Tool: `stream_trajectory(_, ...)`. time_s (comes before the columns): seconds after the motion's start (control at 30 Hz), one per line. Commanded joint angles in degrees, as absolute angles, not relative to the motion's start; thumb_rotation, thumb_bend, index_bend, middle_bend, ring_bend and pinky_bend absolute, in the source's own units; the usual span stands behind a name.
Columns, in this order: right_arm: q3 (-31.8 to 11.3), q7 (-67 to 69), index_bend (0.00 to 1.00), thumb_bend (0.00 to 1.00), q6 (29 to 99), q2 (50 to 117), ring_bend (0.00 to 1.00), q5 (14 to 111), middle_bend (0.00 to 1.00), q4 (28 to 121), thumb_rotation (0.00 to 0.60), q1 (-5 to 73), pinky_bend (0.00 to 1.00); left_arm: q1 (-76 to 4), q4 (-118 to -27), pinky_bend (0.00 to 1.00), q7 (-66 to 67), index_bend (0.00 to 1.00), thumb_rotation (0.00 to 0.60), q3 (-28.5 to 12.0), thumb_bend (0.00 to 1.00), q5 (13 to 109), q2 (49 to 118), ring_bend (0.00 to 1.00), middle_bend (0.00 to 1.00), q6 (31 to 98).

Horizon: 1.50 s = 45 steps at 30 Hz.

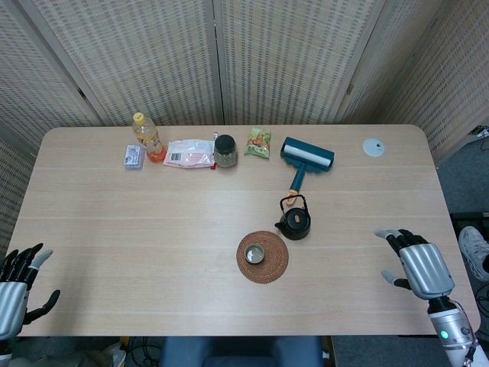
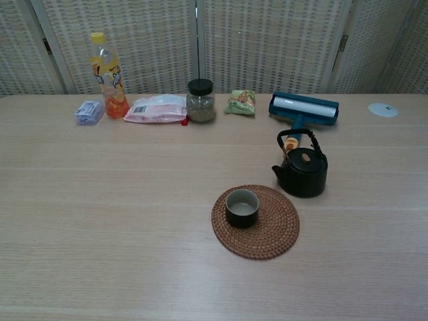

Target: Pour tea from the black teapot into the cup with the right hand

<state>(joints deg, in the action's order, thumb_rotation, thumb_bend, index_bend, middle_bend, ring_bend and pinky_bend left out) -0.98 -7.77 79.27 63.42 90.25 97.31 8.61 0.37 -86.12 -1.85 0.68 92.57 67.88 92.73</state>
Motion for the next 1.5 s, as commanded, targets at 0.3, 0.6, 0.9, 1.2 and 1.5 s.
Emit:
stream_trajectory(0.3, -0.78, -8.23, 0.27, 0.03, 78.14, 64.23, 0.24, 90.71, 0.30, 97.49, 0.600, 9.50, 0.28, 0.43, -86.22, 0.03, -1.77, 0.15, 0.600, 0.81, 0.29, 92.50, 67.84, 0.09, 0.07, 92.58)
stream_trajectory(0.6, -1.57, -11.00, 0.27, 0.03, 75.85, 63.74, 0.24, 90.47, 0.30, 101.33, 0.600, 11.55, 0.25, 0.37, -86.31, 0.03, -1.63, 0.15, 0.600, 0.71, 0.29, 92.64, 67.78, 0.09, 0.07, 92.69)
stream_trajectory(0.9, -4.86, -16.84, 0.27, 0.02, 68.34, 62.97, 0.23, 84.38, 0.30, 106.66, 0.600, 16.89, 0.22, 0.53, -86.31, 0.03, -1.62, 0.15, 0.600, 0.81, 0.29, 92.75, 67.94, 0.09, 0.07, 92.91)
stream_trajectory(1.2, -8.95, -22.75, 0.27, 0.01, 59.62, 65.62, 0.15, 74.30, 0.26, 107.33, 0.600, 24.57, 0.12, 0.87, -86.36, 0.03, -1.66, 0.15, 0.600, 0.80, 0.29, 92.72, 67.87, 0.09, 0.07, 93.44)
stream_trajectory(1.5, -11.82, -28.89, 0.24, 0.01, 54.44, 72.54, 0.07, 64.38, 0.26, 102.26, 0.600, 32.05, 0.06, 1.00, -86.28, 0.03, -1.76, 0.15, 0.600, 0.83, 0.29, 92.63, 67.97, 0.09, 0.07, 93.44)
